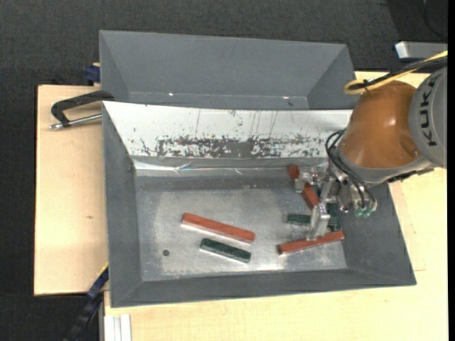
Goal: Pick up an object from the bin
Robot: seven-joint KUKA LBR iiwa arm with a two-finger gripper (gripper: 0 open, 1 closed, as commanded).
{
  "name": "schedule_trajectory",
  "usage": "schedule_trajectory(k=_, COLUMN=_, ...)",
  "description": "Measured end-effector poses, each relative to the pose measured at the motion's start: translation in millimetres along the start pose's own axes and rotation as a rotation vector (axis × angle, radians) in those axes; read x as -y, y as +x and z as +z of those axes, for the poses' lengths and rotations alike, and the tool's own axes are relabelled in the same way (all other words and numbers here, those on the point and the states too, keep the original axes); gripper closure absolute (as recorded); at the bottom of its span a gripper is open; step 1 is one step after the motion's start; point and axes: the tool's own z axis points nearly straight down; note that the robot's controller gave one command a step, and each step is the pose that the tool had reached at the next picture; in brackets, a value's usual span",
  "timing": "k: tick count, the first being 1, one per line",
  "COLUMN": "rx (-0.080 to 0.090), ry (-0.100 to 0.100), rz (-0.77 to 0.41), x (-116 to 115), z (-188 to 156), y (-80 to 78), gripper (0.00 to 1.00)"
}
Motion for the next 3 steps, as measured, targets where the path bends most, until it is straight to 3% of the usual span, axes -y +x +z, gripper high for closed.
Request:
schedule_trajectory(k=1, rx=0.011, ry=0.002, rz=-0.113, x=41, z=40, y=-13.2, gripper=1.00)
schedule_trajectory(k=2, rx=0.010, ry=0.002, rz=-0.113, x=41, z=40, y=-12.9, gripper=1.00)
schedule_trajectory(k=3, rx=-0.001, ry=0.000, rz=-0.089, x=24, z=-91, y=-39.1, gripper=1.00)
